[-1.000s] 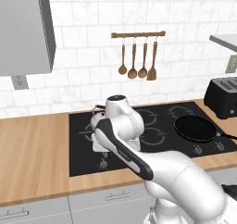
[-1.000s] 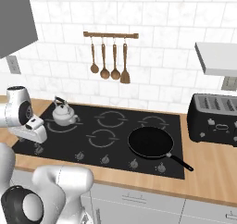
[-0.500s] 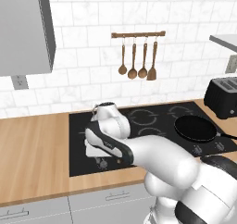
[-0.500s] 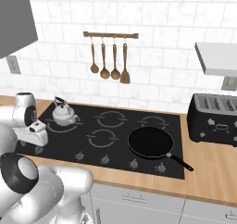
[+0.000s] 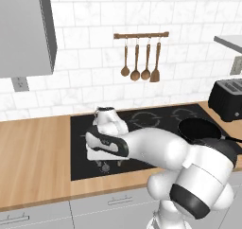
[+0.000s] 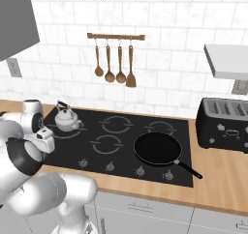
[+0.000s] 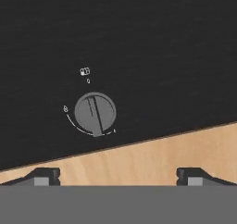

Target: Pick the kettle from the counter and place it on a stove burner. Then turn the burner on.

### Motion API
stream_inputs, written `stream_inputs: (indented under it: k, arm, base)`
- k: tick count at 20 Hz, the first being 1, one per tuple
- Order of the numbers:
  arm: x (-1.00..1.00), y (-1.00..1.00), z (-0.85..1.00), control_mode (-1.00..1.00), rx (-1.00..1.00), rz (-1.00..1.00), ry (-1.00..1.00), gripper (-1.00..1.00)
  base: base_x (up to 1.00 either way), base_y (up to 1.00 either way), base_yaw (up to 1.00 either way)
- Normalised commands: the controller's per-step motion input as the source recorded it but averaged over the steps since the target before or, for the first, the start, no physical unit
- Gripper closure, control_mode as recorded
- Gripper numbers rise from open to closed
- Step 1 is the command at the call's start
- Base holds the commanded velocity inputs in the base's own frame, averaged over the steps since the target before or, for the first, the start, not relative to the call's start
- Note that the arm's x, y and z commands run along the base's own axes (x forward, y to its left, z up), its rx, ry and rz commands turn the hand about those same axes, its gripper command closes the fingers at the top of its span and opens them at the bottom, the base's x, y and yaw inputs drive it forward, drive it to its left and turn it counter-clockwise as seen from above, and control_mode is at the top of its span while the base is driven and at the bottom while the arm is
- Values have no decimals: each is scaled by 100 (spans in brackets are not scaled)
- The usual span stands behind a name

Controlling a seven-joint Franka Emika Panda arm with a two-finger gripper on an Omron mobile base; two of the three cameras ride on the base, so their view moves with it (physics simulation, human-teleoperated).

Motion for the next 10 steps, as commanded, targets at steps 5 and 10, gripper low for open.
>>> stream_inputs:
  k: [5,10]
  arm:
    - [36,9,-32,-100,0,0,0,-100]
    - [28,18,-34,-100,0,0,0,-100]
  base:
    - [0,0,0]
    - [0,0,0]
